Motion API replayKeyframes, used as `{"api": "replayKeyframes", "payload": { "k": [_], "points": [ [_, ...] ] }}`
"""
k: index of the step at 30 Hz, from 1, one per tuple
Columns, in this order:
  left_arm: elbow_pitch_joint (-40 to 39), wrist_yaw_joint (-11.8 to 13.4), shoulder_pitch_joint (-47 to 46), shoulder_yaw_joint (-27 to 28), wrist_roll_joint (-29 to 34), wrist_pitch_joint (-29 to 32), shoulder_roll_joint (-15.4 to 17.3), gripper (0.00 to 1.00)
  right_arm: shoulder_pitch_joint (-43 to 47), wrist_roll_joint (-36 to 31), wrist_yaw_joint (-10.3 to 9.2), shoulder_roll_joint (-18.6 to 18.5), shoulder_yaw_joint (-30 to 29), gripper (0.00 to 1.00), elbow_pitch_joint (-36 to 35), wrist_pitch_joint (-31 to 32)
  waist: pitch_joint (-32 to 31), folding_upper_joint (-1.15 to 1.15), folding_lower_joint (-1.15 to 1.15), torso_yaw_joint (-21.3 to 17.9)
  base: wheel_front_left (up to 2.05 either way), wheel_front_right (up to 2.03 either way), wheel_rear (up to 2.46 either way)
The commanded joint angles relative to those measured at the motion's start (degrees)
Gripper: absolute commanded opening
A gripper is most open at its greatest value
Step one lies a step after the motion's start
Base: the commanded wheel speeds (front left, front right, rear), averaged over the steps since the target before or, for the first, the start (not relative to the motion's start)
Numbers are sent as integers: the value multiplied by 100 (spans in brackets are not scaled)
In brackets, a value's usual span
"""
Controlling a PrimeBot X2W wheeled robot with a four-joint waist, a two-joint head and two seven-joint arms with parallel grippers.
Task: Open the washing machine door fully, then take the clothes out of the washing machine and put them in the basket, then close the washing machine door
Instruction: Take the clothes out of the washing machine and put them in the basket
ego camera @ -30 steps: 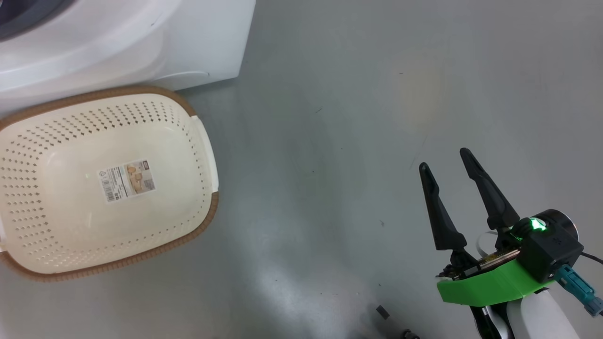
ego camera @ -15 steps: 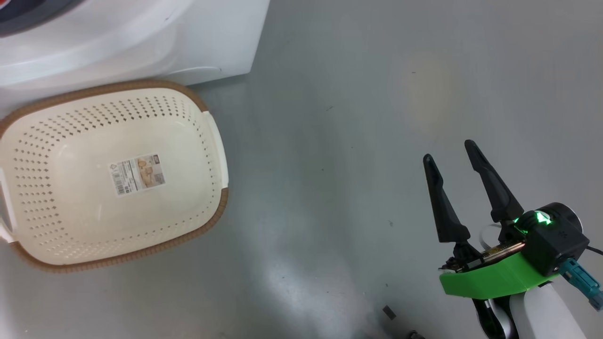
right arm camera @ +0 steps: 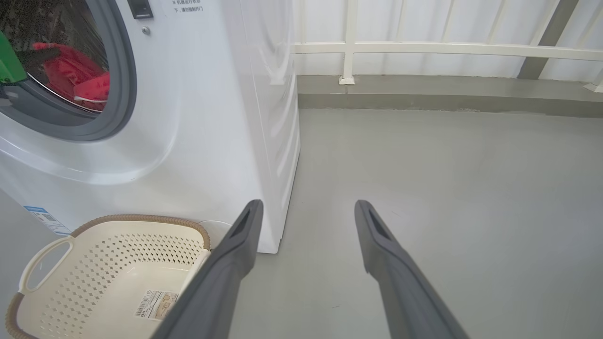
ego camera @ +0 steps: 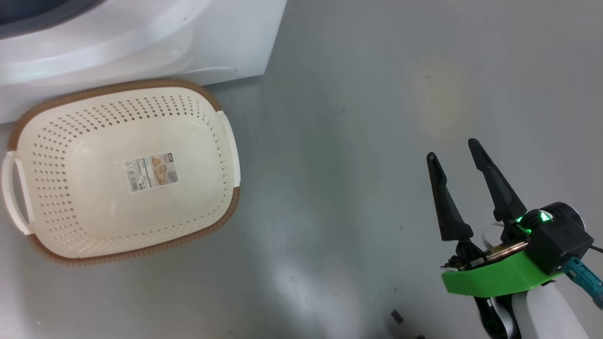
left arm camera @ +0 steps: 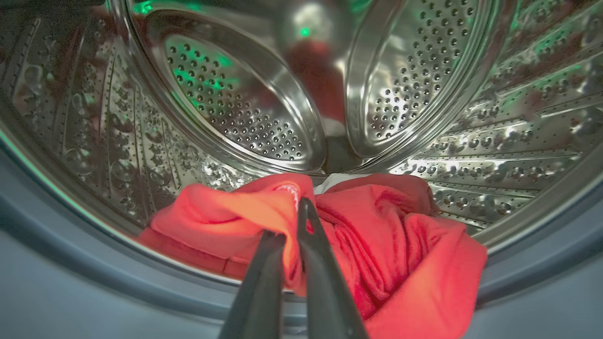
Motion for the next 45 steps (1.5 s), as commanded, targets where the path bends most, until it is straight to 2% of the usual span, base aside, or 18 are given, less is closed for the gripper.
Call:
{"api": "replayKeyframes", "payload": {
  "k": [1, 13, 17, 27, 45],
  "points": [
    [-445, 30, 251, 72, 61, -66, 346, 0, -77, 76, 35, -73, 133, 100, -125, -36, -17, 0, 0, 22, 0, 0, 0],
    [-2616, 119, 1810, 375, 202, -69, 398, 0, -149, 137, 35, -73, 159, 100, -80, -36, -140, 0, 0, 141, 0, 0, 0],
    [-3087, 119, 2222, 456, 207, -69, 376, 0, -156, 137, 35, -73, 129, 100, -65, -36, -203, 0, 0, 178, 0, 0, 0],
    [-3909, 161, 3060, 515, 283, -70, 152, 0, -150, 136, 35, -73, 78, 100, -70, -36, -414, 0, 0, 302, 0, 0, 0],
    [-4824, 177, 4233, 308, 386, -70, -112, 0, -45, 158, 35, -73, -28, 100, -73, -36, -899, 0, 0, 482, 0, 0, 0]
  ]
}}
